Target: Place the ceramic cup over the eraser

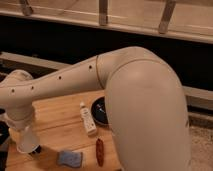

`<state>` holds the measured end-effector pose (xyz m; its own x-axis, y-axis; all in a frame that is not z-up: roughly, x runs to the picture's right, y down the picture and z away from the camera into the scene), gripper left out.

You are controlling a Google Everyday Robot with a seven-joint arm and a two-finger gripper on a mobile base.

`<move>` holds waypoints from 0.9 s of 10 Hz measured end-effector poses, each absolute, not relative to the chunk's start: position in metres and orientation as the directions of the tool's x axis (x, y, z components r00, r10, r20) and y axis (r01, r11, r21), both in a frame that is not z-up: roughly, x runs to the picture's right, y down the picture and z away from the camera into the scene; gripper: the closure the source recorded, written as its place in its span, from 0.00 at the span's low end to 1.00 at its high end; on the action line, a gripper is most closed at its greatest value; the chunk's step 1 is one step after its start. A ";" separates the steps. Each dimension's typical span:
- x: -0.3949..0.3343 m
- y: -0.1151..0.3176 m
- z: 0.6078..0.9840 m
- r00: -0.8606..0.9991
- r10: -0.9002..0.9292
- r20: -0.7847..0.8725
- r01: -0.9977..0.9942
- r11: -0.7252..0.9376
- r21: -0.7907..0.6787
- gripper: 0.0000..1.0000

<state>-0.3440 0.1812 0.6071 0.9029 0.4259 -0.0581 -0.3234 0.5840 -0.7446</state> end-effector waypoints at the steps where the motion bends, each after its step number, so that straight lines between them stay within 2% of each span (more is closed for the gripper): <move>1: -0.351 0.181 0.611 0.905 0.423 -0.044 -0.310 0.585 -0.749 0.67; 3: -0.377 0.178 0.625 0.912 0.410 -0.014 -0.275 0.586 -0.762 0.88; 5: -0.405 0.179 0.640 0.921 0.390 0.018 -0.231 0.581 -0.780 1.00; 9: -0.411 0.191 0.648 0.933 0.359 0.022 -0.200 0.570 -0.797 1.00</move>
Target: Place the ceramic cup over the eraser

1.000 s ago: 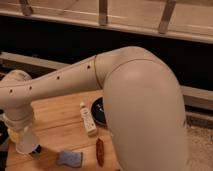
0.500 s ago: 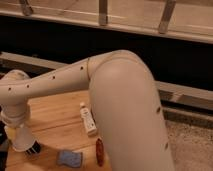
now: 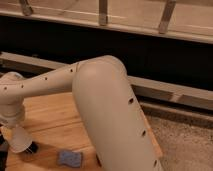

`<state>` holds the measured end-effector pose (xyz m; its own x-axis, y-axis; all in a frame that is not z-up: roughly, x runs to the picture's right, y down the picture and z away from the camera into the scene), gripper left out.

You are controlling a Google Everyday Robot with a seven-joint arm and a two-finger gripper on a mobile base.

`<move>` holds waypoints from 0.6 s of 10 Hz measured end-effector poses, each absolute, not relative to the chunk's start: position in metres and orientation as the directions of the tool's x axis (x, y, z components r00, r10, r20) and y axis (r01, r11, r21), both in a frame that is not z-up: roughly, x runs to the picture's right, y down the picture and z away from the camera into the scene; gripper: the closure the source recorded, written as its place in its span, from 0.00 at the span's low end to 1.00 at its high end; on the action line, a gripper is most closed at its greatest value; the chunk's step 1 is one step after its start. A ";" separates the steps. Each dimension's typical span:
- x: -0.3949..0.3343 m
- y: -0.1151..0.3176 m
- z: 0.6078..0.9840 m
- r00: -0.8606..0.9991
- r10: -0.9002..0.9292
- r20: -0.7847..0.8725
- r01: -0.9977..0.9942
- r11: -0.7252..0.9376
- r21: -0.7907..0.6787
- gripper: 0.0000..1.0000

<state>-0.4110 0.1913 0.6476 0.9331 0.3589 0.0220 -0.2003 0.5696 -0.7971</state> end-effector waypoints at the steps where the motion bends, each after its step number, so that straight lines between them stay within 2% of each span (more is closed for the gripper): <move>1: -0.405 0.192 0.644 0.933 0.359 0.010 -0.211 0.572 -0.793 1.00; 6: -0.384 0.188 0.632 0.930 0.367 -0.030 -0.258 0.590 -0.765 1.00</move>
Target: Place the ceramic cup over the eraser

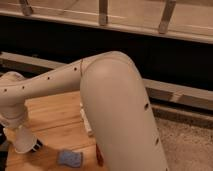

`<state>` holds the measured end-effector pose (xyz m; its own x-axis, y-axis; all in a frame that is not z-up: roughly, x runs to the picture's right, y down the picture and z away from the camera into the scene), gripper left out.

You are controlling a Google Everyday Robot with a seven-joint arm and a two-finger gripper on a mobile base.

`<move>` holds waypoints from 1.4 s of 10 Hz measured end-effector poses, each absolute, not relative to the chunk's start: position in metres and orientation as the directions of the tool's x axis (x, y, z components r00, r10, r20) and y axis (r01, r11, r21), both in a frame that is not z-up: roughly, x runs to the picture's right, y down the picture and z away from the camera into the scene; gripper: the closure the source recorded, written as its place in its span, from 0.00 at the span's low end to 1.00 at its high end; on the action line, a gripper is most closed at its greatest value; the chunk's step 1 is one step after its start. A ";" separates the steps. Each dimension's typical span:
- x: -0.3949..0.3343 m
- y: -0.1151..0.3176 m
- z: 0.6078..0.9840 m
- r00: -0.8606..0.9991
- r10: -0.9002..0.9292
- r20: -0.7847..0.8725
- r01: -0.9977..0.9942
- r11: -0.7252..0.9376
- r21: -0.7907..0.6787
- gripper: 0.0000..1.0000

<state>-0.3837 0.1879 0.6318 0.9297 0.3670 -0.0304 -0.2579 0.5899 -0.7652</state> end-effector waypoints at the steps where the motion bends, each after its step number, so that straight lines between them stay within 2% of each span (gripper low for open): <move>1: -0.381 0.189 0.632 0.930 0.365 -0.042 -0.265 0.588 -0.764 1.00; 3: -0.378 0.194 0.635 0.930 0.361 -0.067 -0.280 0.581 -0.764 0.99; 4: -0.377 0.198 0.636 0.930 0.357 -0.081 -0.288 0.577 -0.764 0.93; 12: -0.373 0.207 0.635 0.931 0.350 -0.102 -0.299 0.573 -0.763 0.13; 14: -0.375 0.208 0.633 0.935 0.341 -0.095 -0.288 0.577 -0.764 0.08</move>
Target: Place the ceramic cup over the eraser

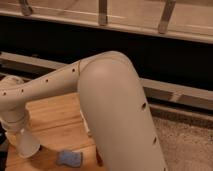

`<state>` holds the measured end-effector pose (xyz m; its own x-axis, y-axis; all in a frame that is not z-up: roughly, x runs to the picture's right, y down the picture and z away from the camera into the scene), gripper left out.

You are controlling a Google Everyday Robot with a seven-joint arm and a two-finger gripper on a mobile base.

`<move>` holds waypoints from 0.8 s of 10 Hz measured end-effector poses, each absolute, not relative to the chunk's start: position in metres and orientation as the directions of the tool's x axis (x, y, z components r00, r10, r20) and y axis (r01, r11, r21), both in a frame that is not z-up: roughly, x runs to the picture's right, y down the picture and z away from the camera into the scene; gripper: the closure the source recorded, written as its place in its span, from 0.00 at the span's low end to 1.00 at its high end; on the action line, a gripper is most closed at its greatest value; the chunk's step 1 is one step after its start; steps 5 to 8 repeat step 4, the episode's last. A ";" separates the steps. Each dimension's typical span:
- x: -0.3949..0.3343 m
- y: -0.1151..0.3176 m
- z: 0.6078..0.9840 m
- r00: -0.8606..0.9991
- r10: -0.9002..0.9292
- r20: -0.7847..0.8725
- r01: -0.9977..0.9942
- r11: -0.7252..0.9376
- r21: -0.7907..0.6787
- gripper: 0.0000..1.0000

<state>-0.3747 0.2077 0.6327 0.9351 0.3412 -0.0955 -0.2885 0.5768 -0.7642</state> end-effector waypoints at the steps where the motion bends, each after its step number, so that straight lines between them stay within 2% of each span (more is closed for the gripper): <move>1: -0.376 0.209 0.632 0.936 0.339 -0.095 -0.286 0.578 -0.764 0.08; 8: -0.377 0.212 0.631 0.937 0.334 -0.098 -0.286 0.579 -0.764 0.08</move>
